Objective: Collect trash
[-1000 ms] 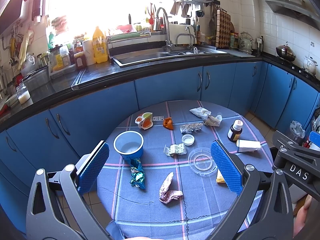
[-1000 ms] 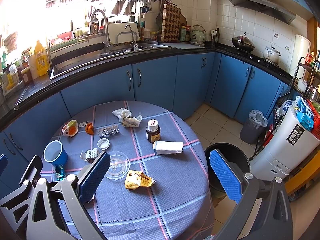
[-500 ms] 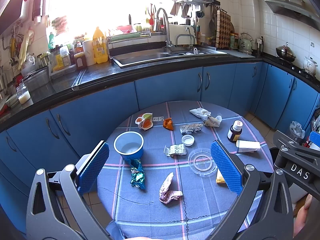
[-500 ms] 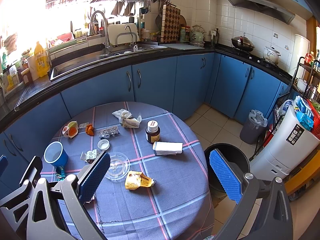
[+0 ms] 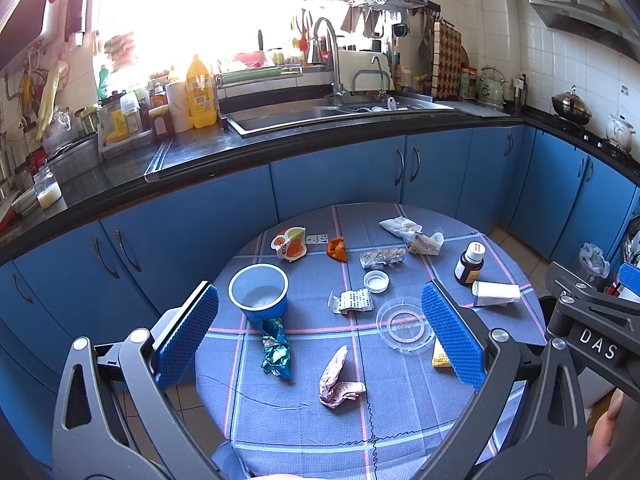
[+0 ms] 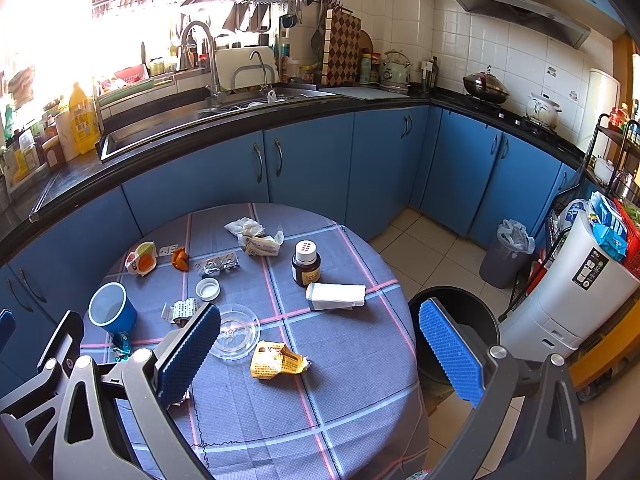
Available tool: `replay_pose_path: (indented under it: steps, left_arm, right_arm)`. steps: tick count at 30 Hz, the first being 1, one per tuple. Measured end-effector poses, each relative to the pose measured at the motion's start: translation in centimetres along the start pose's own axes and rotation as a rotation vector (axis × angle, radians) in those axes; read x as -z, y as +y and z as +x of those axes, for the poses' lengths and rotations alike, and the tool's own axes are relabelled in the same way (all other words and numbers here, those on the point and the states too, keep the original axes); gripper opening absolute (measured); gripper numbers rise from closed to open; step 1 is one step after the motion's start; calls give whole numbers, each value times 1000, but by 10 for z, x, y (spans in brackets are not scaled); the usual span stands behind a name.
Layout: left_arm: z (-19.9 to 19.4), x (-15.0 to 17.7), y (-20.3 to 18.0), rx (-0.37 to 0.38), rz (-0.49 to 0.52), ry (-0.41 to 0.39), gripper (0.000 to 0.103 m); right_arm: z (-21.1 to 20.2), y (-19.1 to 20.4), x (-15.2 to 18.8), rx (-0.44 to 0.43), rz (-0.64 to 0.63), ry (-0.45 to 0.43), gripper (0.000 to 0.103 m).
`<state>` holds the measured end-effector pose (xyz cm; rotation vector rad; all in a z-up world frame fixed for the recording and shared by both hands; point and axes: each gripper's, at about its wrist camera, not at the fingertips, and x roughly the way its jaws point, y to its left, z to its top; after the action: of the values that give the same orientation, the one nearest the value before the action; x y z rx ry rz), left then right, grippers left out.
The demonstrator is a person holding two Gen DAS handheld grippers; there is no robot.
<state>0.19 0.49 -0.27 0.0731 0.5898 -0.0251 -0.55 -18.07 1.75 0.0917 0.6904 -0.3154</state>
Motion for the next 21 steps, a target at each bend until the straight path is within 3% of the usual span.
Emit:
replay_pose_path:
  steps: [21]
  left_arm:
    - [-2,-1,-2,1,0,-2,100]
  right_arm:
    - [-1,0,0,0,4,7,97]
